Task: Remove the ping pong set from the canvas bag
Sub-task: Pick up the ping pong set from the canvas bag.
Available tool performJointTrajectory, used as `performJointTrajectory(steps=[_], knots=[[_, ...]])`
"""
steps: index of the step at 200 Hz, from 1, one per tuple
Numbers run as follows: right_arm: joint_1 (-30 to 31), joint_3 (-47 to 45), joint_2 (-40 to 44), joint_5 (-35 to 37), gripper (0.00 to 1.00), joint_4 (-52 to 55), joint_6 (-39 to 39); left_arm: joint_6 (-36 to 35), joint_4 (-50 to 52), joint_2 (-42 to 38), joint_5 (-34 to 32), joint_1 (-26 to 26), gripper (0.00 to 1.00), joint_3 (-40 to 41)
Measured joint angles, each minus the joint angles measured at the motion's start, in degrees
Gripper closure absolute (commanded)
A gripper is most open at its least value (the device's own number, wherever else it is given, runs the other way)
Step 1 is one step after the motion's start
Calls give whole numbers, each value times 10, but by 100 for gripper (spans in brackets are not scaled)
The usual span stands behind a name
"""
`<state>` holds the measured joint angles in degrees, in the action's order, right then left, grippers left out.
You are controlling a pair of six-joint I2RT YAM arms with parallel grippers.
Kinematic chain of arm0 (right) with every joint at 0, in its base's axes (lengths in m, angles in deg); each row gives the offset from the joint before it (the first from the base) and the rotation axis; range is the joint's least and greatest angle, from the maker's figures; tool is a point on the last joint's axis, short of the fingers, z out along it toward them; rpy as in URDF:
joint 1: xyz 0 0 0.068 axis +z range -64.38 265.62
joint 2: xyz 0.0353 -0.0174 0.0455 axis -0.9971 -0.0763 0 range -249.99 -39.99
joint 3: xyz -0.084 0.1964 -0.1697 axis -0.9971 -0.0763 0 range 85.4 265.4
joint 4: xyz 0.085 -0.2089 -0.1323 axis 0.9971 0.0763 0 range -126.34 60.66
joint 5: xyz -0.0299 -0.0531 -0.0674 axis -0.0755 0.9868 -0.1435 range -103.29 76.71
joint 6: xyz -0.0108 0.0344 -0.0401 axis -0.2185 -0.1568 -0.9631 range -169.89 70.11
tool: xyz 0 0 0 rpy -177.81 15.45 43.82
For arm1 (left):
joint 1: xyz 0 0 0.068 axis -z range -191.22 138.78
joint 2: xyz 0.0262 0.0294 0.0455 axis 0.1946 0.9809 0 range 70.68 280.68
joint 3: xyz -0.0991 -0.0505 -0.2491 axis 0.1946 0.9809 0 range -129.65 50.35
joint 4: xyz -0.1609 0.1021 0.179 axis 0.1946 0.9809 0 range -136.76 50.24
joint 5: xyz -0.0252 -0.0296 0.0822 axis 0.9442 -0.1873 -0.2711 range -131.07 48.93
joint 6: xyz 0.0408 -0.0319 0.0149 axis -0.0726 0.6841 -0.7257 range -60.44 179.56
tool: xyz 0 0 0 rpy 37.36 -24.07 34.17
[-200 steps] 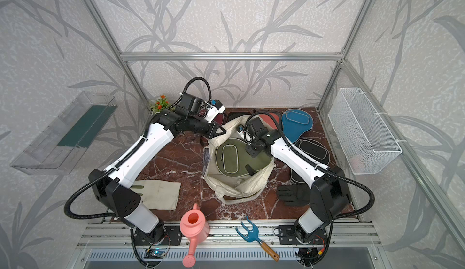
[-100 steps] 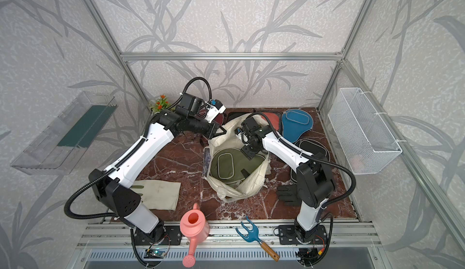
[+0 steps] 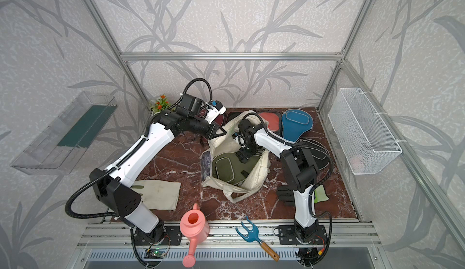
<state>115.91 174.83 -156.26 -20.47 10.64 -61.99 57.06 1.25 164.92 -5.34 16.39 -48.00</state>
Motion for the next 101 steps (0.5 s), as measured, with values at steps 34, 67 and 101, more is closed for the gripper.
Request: performJointTrajectory(steps=[34, 67, 101], knots=[[-11, 51, -64, -57, 7, 45, -4, -16, -8, 14, 7, -2, 100, 4], [-14, 61, -83, -98, 46, 74, -10, -19, -14, 23, 20, -10, 100, 4], [-27, 38, -78, -120, 80, 74, -13, -18, -17, 23, 30, -33, 100, 4]])
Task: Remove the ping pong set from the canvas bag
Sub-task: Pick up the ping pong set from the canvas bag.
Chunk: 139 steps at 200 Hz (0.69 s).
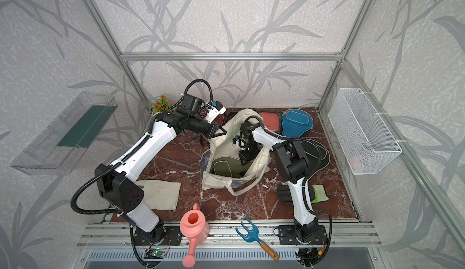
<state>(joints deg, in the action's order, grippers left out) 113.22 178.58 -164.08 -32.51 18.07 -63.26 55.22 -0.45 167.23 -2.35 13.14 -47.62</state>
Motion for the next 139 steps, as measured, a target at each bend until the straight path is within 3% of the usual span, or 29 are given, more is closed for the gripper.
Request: performJointTrajectory(steps=[21, 84, 139], knots=[[-9, -24, 24, -10, 100, 3, -7, 1, -5, 0, 5, -17, 100, 0], [-24, -70, 124, -4, 100, 10, 12, 5, -18, -1, -3, -44, 100, 3], [-28, -129, 267, -47, 100, -44, 80, 3, -17, -1, -47, -45, 100, 6]])
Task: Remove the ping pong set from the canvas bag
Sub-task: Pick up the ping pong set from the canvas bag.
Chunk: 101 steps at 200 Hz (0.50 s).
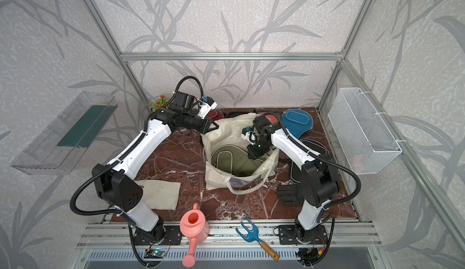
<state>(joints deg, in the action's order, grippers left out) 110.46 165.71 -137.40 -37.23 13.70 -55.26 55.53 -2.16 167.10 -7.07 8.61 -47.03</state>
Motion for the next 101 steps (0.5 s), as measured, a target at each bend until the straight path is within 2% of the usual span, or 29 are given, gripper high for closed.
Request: performJointTrajectory(steps=[40, 79, 89, 101], knots=[[-10, -11, 82, -1, 100, -22, 42, 0, -1, 0, -26, 0, 100, 0], [-49, -32, 162, -5, 100, -61, 65, 0, -6, 0, -42, 0, 88, -1], [-59, -26, 173, -6, 100, -62, 68, -1, -7, 0, -45, 0, 83, -1], [-66, -12, 177, -6, 100, -63, 69, 2, -9, 0, -51, 0, 66, -1]])
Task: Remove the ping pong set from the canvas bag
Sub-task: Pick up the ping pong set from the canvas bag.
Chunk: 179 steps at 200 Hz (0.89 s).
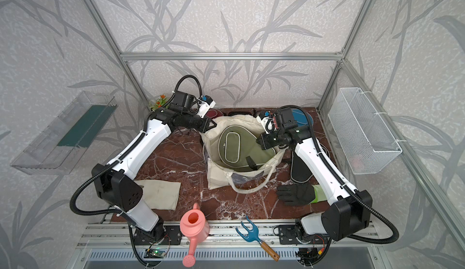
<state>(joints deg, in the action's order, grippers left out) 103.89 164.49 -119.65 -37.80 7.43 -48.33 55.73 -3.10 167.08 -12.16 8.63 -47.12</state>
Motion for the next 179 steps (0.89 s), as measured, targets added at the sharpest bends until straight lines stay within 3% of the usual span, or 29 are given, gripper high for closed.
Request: performJointTrajectory(steps=[17, 30, 72, 138, 179], knots=[[-7, 15, 1, -1, 100, -5, 4, -4, 0, -3, -10, 0, 42, -1], [-10, 19, 2, -11, 100, -12, 8, -6, 2, -7, -18, 0, 29, -5], [-35, 42, 6, -54, 100, -24, 30, -5, 1, -36, -34, -1, 12, -16], [-65, 77, 47, -119, 100, -56, 54, 1, -32, -96, -26, -5, 7, -8], [-79, 83, 63, -168, 100, -92, 73, 11, -50, -96, 26, -16, 6, 10]])
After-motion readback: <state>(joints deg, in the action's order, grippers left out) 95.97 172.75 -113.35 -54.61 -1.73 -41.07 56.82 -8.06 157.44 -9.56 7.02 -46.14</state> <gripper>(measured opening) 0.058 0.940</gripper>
